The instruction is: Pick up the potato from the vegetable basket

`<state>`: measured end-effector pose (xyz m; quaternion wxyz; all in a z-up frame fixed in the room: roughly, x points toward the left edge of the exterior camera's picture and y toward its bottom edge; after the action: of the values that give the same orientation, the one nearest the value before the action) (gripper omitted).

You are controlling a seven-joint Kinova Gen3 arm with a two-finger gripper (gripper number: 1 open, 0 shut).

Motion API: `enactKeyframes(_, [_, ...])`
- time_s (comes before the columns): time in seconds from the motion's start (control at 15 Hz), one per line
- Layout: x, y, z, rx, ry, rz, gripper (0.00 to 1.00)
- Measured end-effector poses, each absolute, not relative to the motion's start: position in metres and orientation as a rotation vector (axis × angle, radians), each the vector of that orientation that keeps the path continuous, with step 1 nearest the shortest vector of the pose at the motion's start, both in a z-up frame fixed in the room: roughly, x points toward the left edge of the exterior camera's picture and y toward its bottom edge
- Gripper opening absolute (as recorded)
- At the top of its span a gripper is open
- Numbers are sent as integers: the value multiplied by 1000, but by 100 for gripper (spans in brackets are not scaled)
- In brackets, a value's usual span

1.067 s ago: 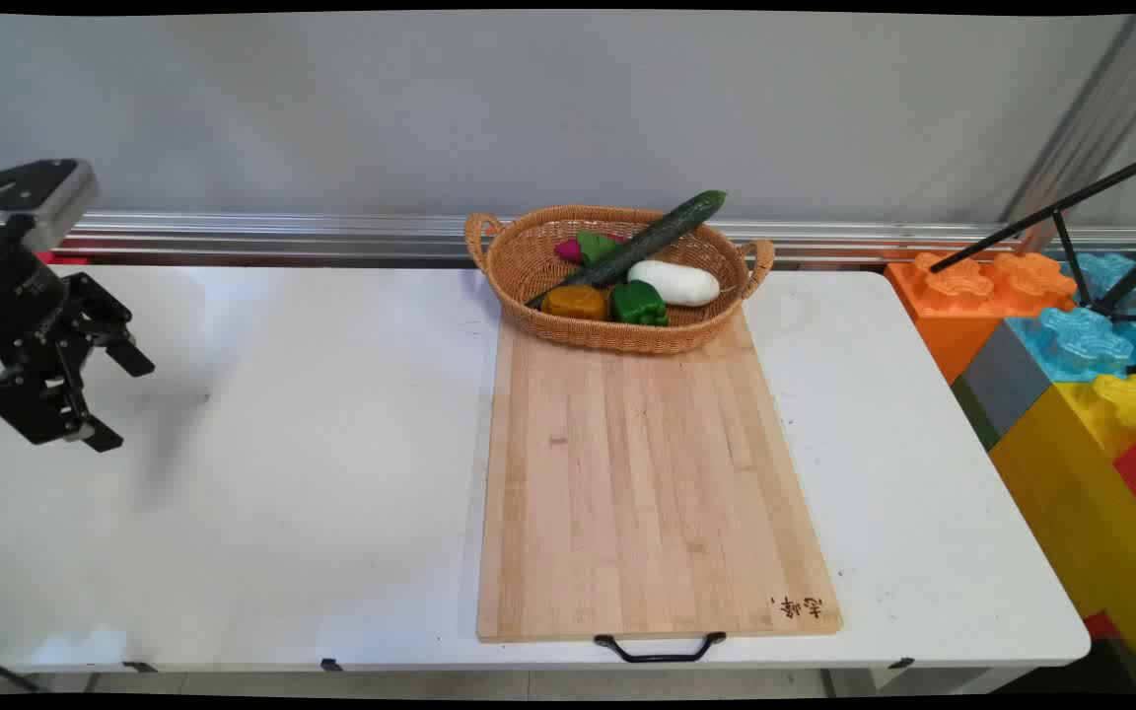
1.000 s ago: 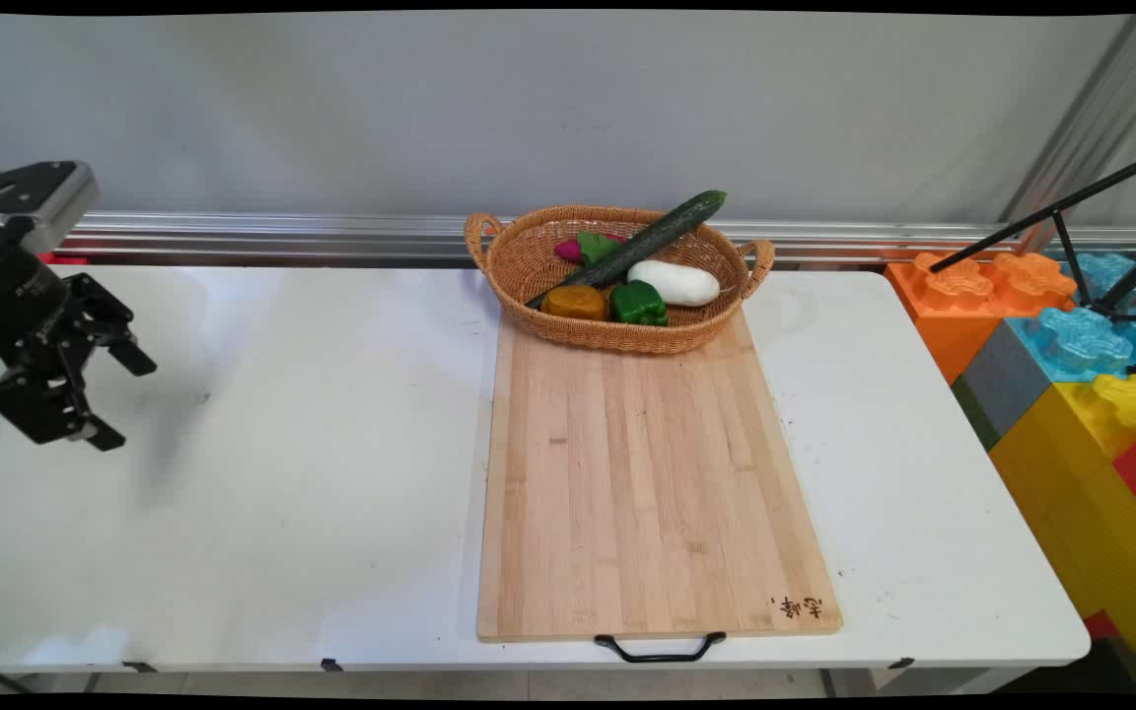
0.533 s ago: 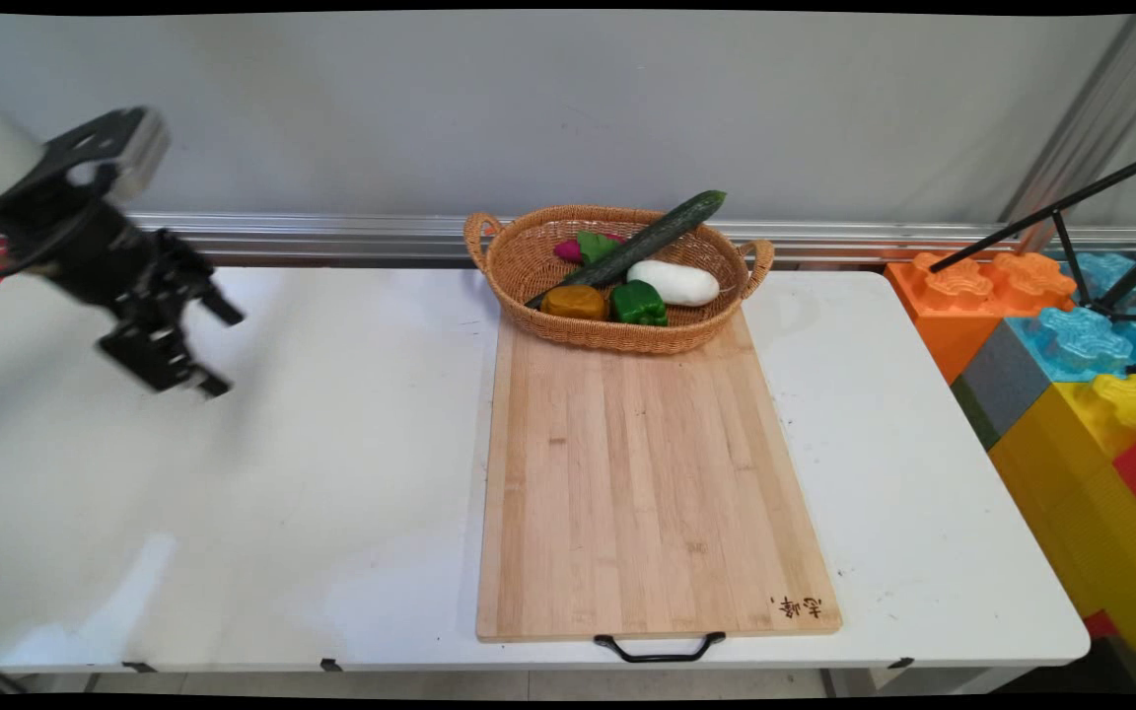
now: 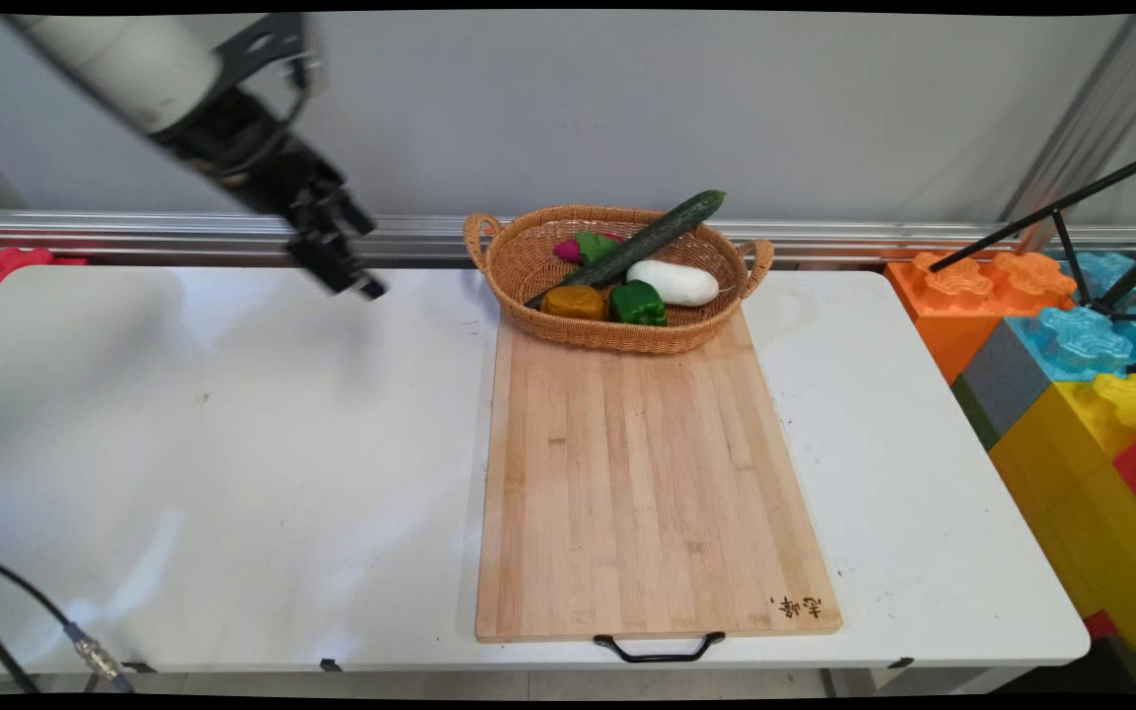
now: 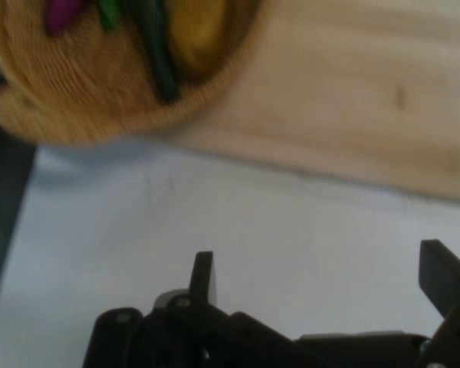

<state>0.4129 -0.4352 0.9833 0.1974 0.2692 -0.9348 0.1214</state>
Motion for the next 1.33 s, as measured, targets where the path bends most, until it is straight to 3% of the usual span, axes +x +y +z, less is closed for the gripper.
enactKeyframes(0.33, [365,-504,981,777,-2586,405,100])
enactKeyframes(0.6, [333,-559,960,691,-2639,411,100])
enactKeyframes(1.33, [293,-648,904,516,-2758,272,100])
